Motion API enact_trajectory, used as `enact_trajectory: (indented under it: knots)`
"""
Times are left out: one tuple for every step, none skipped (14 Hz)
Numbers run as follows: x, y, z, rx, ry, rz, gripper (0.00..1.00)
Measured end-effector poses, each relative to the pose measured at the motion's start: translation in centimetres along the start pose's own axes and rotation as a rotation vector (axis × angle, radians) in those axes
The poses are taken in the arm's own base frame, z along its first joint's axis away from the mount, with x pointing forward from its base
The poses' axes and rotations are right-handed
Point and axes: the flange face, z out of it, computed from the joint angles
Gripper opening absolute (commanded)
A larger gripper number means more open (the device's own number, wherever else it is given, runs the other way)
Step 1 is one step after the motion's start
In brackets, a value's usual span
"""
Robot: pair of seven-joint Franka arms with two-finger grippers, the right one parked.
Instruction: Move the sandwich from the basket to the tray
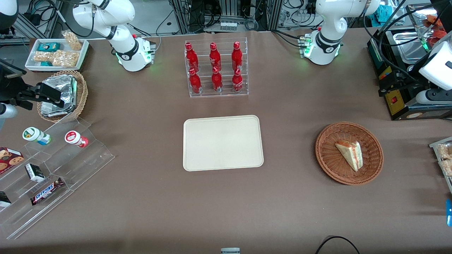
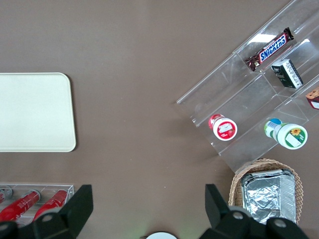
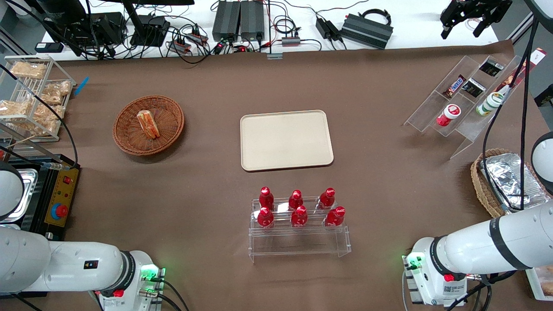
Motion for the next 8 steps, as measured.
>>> enact_trajectory:
  knots:
    - [0.0,0.0,0.0,0.0,-0.001,0.0,1.0]
    - [0.1,0.0,0.1,0.001,-0.002,0.0,1.0]
    - [0.1,0.0,0.2,0.001,-0.004,0.001,1.0]
    - [0.2,0.0,0.3,0.001,-0.005,0.001,1.0]
    - [0.2,0.0,0.4,0.001,-0.007,0.001,1.0]
    - [0.3,0.0,0.5,0.002,-0.01,0.001,1.0]
    - [0.4,0.0,0.8,0.002,-0.017,0.001,1.0]
    - [0.5,0.0,1.2,0.002,-0.025,0.001,1.0]
